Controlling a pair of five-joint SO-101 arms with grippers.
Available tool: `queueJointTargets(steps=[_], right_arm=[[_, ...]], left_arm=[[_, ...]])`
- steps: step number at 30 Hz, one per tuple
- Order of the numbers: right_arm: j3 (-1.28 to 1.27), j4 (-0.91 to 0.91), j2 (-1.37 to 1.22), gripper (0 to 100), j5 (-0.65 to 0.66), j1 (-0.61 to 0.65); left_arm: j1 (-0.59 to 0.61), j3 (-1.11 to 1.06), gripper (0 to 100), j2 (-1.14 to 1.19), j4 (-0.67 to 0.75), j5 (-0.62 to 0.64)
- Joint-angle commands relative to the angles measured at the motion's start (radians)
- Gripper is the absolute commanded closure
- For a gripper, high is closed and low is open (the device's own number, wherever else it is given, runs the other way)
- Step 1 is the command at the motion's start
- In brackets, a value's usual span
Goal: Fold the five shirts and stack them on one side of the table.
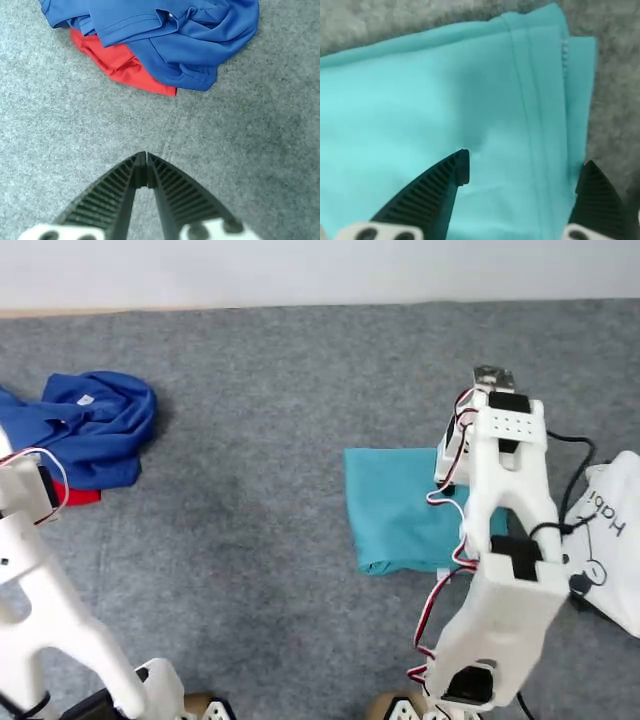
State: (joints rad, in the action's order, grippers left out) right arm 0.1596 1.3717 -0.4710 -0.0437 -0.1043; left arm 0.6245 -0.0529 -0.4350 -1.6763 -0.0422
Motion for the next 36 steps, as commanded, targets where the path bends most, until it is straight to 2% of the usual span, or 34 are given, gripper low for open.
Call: queueJointTargets(steps=[1,10,16,23,26,32,36], right_arm=[[0.051,-0.013,-0.028,65.9,-0.008,-0.001],[0.052,-0.007,-0.131,66.6,-0.009,0.039],[0.054,-0.007,-0.133,87.6,0.0,0.035],[0.17,0.091,-0.133,98.7,0.009,0.03],[0.232,0.14,-0.133,98.7,0.089,0.016],[0.393,0.179,-0.142,98.8,0.399,-0.028],[0.479,0.179,-0.162,98.8,0.683,-0.036]], left_arm=[[-0.006,0.025,99,-0.026,0.002,-0.002],[-0.006,0.025,99,-0.025,0.008,-0.002],[-0.006,0.025,99,-0.025,0.008,-0.002],[-0.006,0.025,99,-0.025,0.008,-0.002],[-0.006,0.025,99,-0.025,0.008,-0.002],[-0.006,0.025,99,-0.023,0.009,-0.002],[-0.006,0.025,99,-0.023,0.003,-0.002]])
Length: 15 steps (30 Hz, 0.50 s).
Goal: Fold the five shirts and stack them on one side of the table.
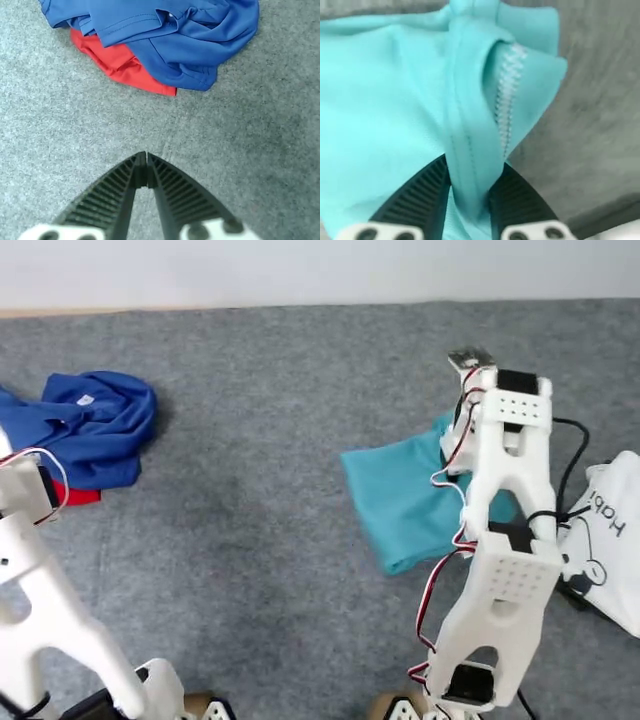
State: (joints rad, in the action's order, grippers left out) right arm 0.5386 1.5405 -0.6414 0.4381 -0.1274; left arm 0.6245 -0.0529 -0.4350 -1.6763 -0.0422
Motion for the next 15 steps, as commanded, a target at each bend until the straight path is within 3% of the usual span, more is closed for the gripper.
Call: queueJointTargets(steps=[1,11,15], right_arm=[[0.121,0.01,0.001,98.8,0.264,-0.012],[0.311,-0.196,-0.147,98.8,0.621,-0.007],[0.364,-0.193,-0.185,98.2,0.663,-0.008]], left_arm=[[-0.006,0.025,99,-0.023,0.005,-0.002],[-0.006,-0.035,99,-0.031,0.008,-0.002],[-0.006,-0.035,99,-0.031,0.008,-0.002]])
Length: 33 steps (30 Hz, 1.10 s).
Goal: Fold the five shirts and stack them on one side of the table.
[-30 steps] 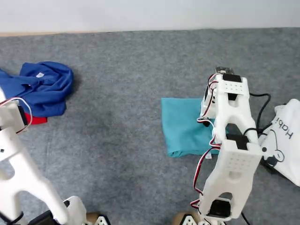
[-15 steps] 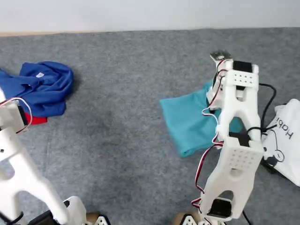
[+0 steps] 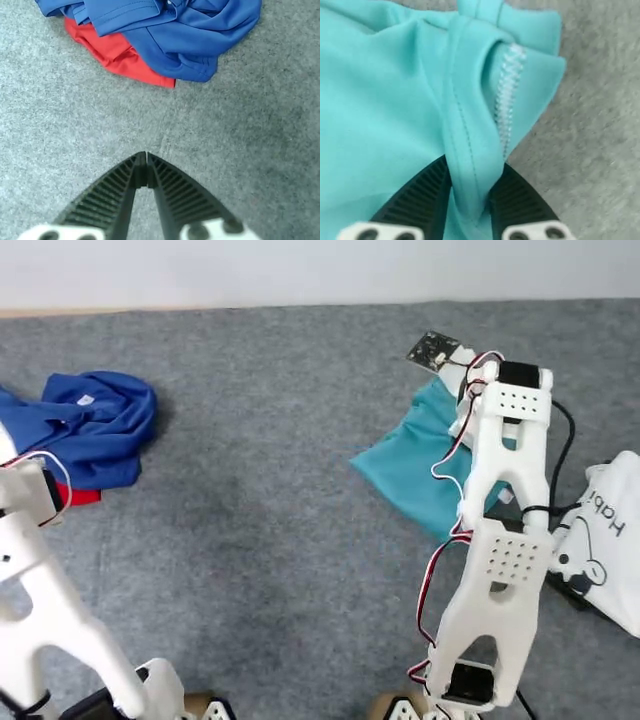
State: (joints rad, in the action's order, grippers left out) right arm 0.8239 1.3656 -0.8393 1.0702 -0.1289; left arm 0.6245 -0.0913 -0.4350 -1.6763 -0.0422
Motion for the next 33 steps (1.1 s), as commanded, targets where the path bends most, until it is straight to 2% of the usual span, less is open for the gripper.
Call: queueJointTargets(steps=[1,4,8,13,21,26,33], right_arm=[[0.086,-0.007,0.012,97.1,0.031,-0.007],[0.095,0.073,0.018,85.6,0.005,-0.008],[0.15,0.102,0.047,74.2,-0.325,-0.004],[0.281,0.139,0.081,73.1,-0.783,0.038],[0.431,0.317,0.082,73.1,-1.27,0.096],[0.436,0.426,0.076,73.0,-1.382,0.105],[0.321,0.432,0.087,72.9,-1.534,0.065]], left_arm=[[-0.006,0.004,99,-0.031,0.009,-0.002],[-0.006,0.004,99,-0.031,0.009,-0.002],[-0.006,0.004,99,-0.026,0.009,-0.002],[-0.006,0.001,99,-0.025,0.023,-0.002],[-0.008,0.004,99,-0.025,0.025,-0.002],[-0.008,0.004,99,-0.025,0.025,-0.003],[-0.008,0.005,99,-0.025,0.025,-0.005]])
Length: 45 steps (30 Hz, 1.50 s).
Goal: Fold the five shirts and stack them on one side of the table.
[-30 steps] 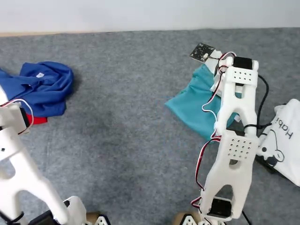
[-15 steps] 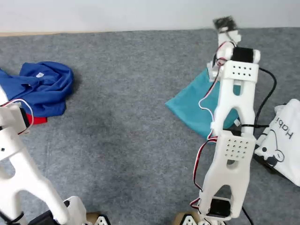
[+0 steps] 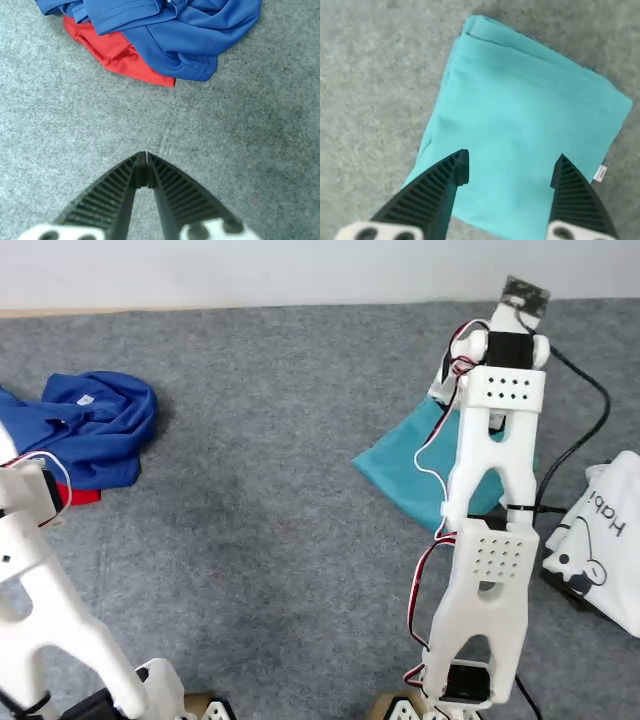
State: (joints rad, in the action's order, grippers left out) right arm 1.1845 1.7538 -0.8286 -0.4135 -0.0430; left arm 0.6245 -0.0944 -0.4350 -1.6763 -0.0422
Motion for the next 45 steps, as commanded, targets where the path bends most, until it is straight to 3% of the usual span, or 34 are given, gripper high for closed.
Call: queueJointTargets(steps=[1,4,12,19,33,36,42,45], right_arm=[[-0.074,0.044,0.079,72.9,-0.068,-0.021],[-0.189,0.044,0.114,72.2,-0.109,-0.027],[-0.33,0.039,0.108,57.3,-0.163,-0.024],[-0.328,-0.004,-0.015,57.0,-0.169,-0.033],[-0.328,-0.147,-0.214,57.3,-0.18,-0.015],[-0.328,-0.143,-0.217,64.2,-0.18,-0.012],[-0.328,-0.151,-0.217,91.2,-0.115,-0.013],[-0.328,-0.153,-0.216,98.9,-0.089,-0.019]], left_arm=[[-0.008,0.008,99,-0.025,0.025,-0.015],[-0.008,0.008,99,-0.025,0.025,-0.046],[-0.023,0.005,99,-0.025,0.038,-0.046],[-0.112,0.005,99,-0.025,0.044,-0.046],[-0.11,0.004,99,-0.025,0.044,-0.046],[-0.11,0.004,99,-0.025,0.044,-0.046],[-0.11,0.004,99,-0.025,0.044,-0.046],[-0.11,0.004,99,-0.025,0.044,-0.046]])
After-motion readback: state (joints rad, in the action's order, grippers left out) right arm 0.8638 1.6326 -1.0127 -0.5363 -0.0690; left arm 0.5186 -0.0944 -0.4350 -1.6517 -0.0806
